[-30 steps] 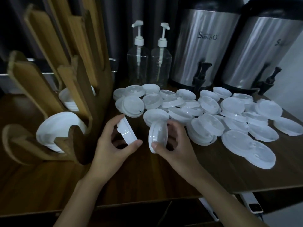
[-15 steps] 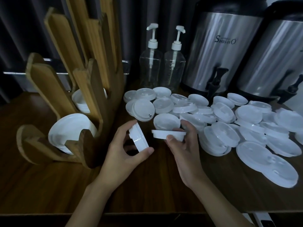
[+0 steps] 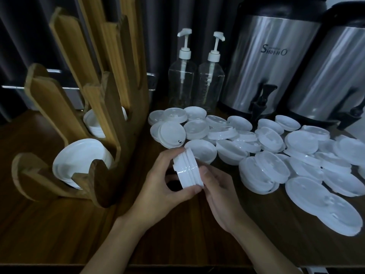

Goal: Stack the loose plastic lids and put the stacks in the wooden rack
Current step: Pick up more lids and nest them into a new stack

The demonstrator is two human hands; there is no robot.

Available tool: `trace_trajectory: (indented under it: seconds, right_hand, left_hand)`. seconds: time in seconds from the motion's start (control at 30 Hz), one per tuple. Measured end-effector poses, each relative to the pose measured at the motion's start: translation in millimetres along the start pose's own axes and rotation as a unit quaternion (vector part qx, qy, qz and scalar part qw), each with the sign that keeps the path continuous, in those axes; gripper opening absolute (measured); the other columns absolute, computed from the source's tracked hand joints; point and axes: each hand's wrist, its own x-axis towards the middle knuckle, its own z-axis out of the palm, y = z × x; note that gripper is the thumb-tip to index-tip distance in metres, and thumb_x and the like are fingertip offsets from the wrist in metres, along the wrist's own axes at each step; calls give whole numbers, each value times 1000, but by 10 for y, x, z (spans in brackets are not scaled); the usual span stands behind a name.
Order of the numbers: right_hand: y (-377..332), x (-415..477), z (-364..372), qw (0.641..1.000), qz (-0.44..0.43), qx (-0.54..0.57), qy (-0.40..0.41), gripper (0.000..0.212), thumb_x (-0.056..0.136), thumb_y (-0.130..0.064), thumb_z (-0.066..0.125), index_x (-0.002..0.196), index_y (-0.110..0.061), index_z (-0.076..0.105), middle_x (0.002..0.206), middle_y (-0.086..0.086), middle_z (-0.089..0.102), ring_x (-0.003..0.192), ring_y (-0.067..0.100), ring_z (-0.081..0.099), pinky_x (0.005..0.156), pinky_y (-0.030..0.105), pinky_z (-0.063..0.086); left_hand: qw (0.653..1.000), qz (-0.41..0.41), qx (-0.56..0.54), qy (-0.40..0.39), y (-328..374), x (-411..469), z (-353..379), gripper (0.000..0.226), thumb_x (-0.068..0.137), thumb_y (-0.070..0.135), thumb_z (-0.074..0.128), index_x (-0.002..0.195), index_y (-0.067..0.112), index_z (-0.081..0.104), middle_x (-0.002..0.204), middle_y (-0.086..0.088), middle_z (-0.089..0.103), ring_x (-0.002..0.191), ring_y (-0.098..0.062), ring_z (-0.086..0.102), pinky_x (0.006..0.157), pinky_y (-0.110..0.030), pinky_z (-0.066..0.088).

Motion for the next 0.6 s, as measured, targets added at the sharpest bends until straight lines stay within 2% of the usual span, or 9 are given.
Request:
trace_trajectory:
  seconds: [0.1,0.17,0.23,0.27,0.37,0.4,0.5,0.6]
  right_hand:
    - [7,9,7,1000,1,-18,-10,75,75,-66,73,129,-15,66,131,9,67,128,23,60,108,46,48]
    - [5,17,13,999,-3,-33,-3,71,73,-68,74,121,-17,70,130,7,69,126,21,62,106,45,50]
    - [2,24,10,1000,-1,-31,0,73,72,-69,74,121,-15,70,125,6,71,123,21,64,103,40,52]
    - [6,31,3,999,-1,-33,1,70,75,-65,73,122,-13,69,123,7,72,121,21,65,101,38,53]
    - [24,53,2,998,0,-55,-1,42,87,-44,67,117,-15,70,115,4,74,115,19,67,92,32,56]
    - [22,53,3,998,-3,-56,-4,41,86,-45,69,117,-17,71,114,2,74,113,17,68,89,29,55]
    - [21,59,3,999,-3,-40,-18,63,75,-66,73,119,-21,69,117,0,73,115,16,67,89,27,55]
    - [42,51,-3,997,-5,-78,-29,70,81,-74,60,128,-23,65,123,2,70,120,19,65,99,40,53]
  left_hand:
    - [1000,16,-2,0,-23,3,-13,77,72,40,86,137,47,46,136,14,53,132,-13,51,93,-16,51]
    - [999,31,10,0,-33,4,-14,78,72,38,87,139,46,46,139,17,51,135,-12,49,95,-15,50]
    - [999,49,23,1,-38,6,-13,79,72,40,86,140,42,47,144,18,49,140,-10,45,100,-16,47]
    - [998,56,26,0,-43,10,-16,78,73,42,86,140,40,47,146,18,48,141,-9,44,103,-16,46]
    - [996,72,55,1,-62,7,-40,77,74,45,85,140,39,46,148,22,44,143,-6,41,109,-22,44]
    - [995,77,63,1,-66,4,-43,79,74,45,85,141,39,45,148,22,43,143,-6,41,110,-25,44]
    - [995,75,63,2,-58,16,-42,77,75,43,86,141,36,46,145,18,46,141,-11,44,106,-22,47]
    - [996,71,58,4,-52,27,-39,78,73,39,86,141,34,47,140,16,48,135,-11,47,96,-14,48]
